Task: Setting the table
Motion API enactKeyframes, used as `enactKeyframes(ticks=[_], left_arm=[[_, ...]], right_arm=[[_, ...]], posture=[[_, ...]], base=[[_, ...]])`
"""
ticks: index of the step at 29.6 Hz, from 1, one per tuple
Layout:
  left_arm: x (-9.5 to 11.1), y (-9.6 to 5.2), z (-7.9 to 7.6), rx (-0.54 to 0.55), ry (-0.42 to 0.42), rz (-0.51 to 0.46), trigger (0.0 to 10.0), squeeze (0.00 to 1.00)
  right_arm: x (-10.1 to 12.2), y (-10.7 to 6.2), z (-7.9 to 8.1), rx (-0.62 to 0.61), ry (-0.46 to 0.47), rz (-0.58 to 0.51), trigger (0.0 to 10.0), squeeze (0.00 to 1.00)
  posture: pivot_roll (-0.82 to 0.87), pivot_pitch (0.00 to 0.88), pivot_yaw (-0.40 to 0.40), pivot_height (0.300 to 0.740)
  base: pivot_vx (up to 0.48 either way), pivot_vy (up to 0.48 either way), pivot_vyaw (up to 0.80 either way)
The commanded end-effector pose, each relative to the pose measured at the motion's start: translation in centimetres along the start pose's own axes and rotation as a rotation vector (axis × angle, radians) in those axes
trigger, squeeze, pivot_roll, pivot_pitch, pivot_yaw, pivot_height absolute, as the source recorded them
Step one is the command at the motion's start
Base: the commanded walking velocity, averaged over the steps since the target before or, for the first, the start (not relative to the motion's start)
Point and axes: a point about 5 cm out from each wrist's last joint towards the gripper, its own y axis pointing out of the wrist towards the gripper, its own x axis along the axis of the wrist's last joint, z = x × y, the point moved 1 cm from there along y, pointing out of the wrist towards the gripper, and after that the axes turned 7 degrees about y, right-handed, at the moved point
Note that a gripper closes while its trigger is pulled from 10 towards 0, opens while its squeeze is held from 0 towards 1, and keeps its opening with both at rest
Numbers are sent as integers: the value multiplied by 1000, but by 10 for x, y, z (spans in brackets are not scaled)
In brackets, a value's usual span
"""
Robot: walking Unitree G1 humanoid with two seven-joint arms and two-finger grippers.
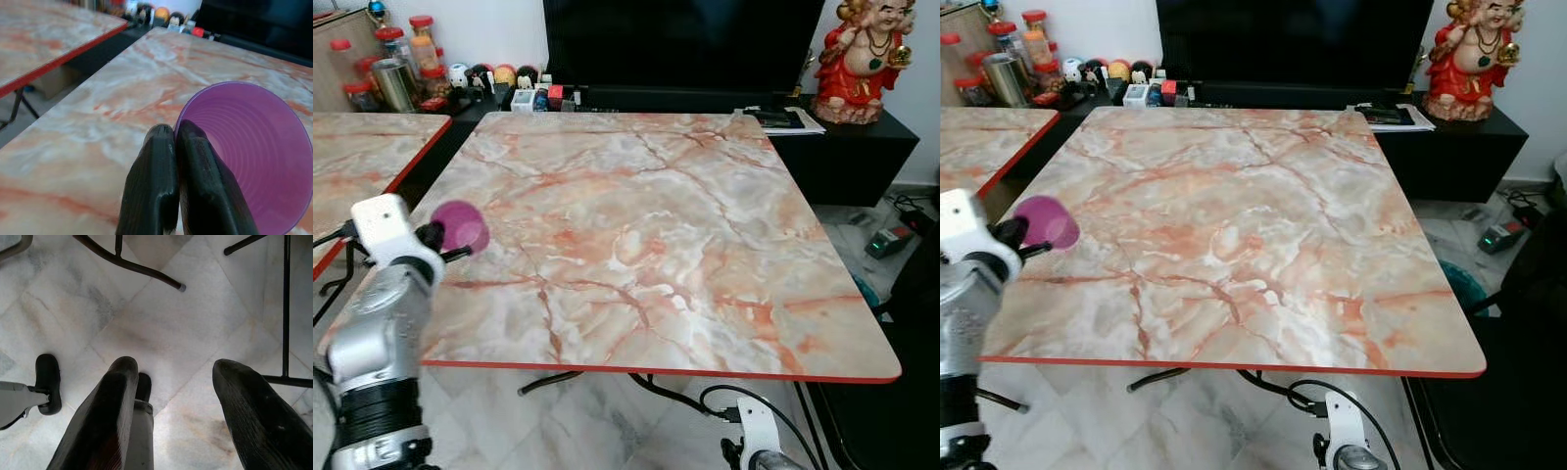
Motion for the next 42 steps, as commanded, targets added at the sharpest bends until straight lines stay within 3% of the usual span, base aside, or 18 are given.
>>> enactKeyframes(ticks=[1, 7, 9, 14, 24, 37, 42], left_arm=[[11, 3, -5, 10, 0, -63, 10000, 0], [16, 5, -8, 18, -5, -121, 10000, 0], [24, 7, 2, 64, 1, -161, 10000, 0], [30, 8, 6, 101, 14, -198, 10000, 0], [40, 8, -2, 108, -4, -255, 10000, 0], [47, 8, 2, 131, -9, -280, 10000, 0], [37, 7, 2, 135, -11, -259, 10000, 0]], right_arm=[[4, 0, -1, 2, 6, -18, 10000, 0], [4, 0, -1, -1, 11, -22, 10000, 0], [2, 0, -2, 0, -9, -8, 10000, 0], [0, 0, -2, 7, -21, 1, 10000, 0], [-1, 0, -2, 15, -18, -6, 10000, 0], [1, 0, -1, 23, -10, -13, 10000, 0], [3, 0, 0, 26, 2, -25, 10000, 0]], posture=[[44, 0, -5, 740], [44, 0, -4, 740], [42, 0, 3, 740], [43, 0, 2, 740], [46, 0, -1, 740], [62, 0, -3, 740], [60, 0, -5, 740]], base=[[0, 480, 0], [0, 480, 0], [0, 480, 0], [0, 480, 0], [0, 480, 0], [0, 480, 0], [0, 480, 0]])
